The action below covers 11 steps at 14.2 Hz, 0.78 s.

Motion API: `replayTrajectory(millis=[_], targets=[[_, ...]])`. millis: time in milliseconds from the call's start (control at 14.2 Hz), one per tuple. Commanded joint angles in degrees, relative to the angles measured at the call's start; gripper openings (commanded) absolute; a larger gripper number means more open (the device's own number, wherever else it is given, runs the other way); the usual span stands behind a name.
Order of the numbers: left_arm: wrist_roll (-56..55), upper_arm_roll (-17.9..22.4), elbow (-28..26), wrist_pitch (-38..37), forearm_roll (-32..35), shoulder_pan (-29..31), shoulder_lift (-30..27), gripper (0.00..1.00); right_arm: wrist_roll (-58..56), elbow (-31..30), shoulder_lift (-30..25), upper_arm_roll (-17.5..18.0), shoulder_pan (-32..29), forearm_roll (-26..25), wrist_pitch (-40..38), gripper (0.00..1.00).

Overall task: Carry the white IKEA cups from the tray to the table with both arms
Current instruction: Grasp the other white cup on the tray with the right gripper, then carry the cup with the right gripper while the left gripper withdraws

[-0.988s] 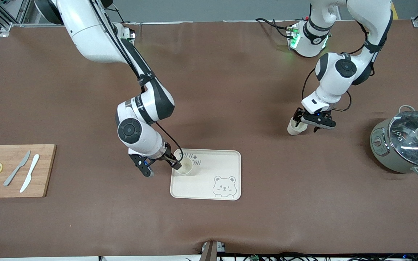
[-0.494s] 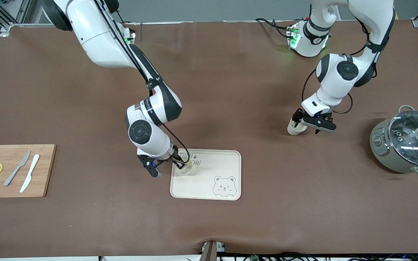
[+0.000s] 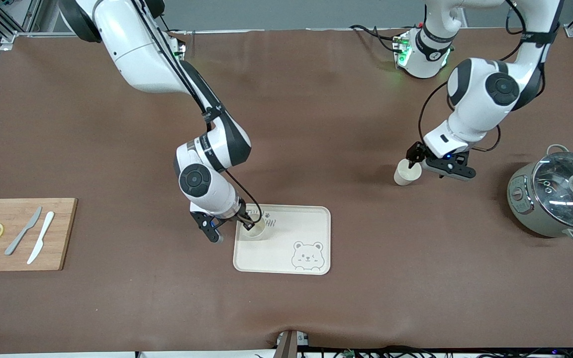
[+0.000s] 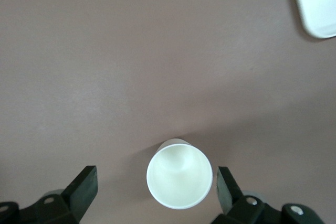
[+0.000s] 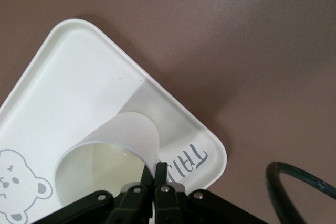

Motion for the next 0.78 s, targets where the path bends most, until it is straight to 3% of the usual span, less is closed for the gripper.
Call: replayTrajectory(millis=[0, 141, 282, 564, 705], targets=[[-2.10, -0.59, 4.48, -4.32, -1.41, -0.06, 0.47, 1.00, 0.27, 1.78, 0.11, 0.15, -0.86, 0.22, -2.39, 0.00], [-3.86, -0.59, 7.46, -4.59, -1.41, -0.15, 1.44, 1.00, -2.17, 4.75, -0.69, 0.41, -2.52, 0.48, -10.62, 0.00], [-5.87, -0.50, 11.59, -8.18, -1.41, -0.41, 2.32, 1.00, -3.85, 6.26, -1.12, 0.33, -3.06, 0.66, -12.33, 0.00], [-9.48, -0.50, 22.04, -18.62, -0.71, -0.50, 3.64, 1.00, -16.31, 5.48, -5.60, 0.59, -7.71, 1.37, -22.50, 0.00], [-9.75, -0.33, 26.88, -24.52, -0.45, -0.07, 3.73, 1.00, -23.33, 1.28, -8.06, 0.41, -10.26, 1.19, -23.76, 0.00]])
